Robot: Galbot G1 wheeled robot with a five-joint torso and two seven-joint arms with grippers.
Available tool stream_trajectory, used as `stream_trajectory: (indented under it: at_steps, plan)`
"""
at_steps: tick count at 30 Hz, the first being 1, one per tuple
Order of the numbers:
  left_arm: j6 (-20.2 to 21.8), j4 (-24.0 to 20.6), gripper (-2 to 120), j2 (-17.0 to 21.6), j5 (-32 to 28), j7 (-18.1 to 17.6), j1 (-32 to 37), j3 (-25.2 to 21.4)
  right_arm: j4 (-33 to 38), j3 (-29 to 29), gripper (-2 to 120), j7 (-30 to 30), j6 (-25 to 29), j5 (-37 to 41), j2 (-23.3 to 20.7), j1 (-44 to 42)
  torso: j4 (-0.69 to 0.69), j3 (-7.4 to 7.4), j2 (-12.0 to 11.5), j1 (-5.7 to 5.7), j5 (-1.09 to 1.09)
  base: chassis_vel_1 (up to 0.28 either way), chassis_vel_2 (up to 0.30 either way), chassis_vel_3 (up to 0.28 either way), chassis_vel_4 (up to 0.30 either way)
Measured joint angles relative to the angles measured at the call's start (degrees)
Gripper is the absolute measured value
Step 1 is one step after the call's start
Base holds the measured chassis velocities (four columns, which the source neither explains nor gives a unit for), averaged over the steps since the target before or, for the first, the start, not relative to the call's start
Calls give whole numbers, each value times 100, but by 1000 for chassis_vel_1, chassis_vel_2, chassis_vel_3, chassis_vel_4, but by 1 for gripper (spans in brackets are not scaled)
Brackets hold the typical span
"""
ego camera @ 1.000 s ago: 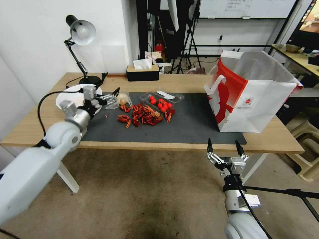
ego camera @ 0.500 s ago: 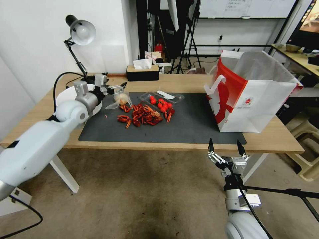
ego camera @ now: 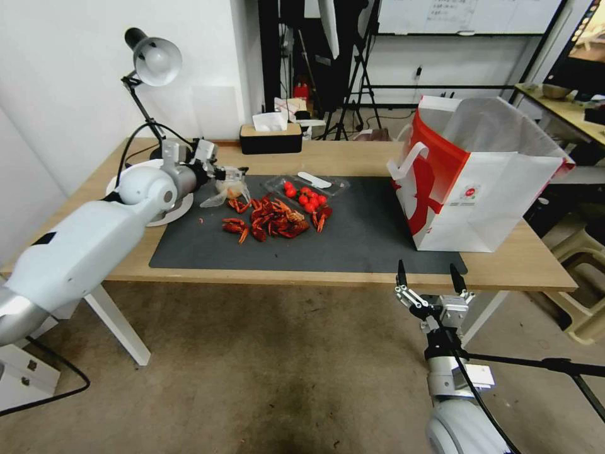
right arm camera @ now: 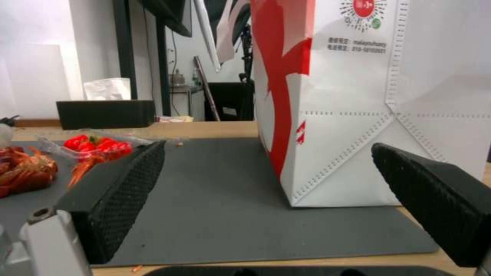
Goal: Pick up the trash from the table and place it into the takeout bag.
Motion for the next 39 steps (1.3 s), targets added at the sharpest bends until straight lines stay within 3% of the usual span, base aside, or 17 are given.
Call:
stream_trajectory:
  at_steps: [5,13,17,20,37,39]
  plan:
    - [361,327,94,-131,289,45,-203,154,5,27,100,8,0,5,21,-6,2,-1,0,0,1,0,0,0,0]
    - [432,564,94,-272,430,66,-280,219,-2,41,100,18,0,8,39,6,1,-1,0,0,1,0,0,0,0]
    - [501,612,82,-303,476,92,-296,239,-5,43,100,24,0,8,42,6,1,-1,0,0,1,0,0,0,0]
    - [610,692,67,-360,512,99,-315,265,-7,44,100,28,0,7,44,5,2,-1,0,0,1,0,0,0,0]
    - [904,960,56,-599,632,124,-475,382,-2,100,100,62,14,27,34,-15,2,-1,0,0,1,0,0,0,0]
    - [994,1007,47,-650,729,162,-495,395,-2,105,100,66,17,29,44,-17,1,-1,0,0,2,0,0,0,0]
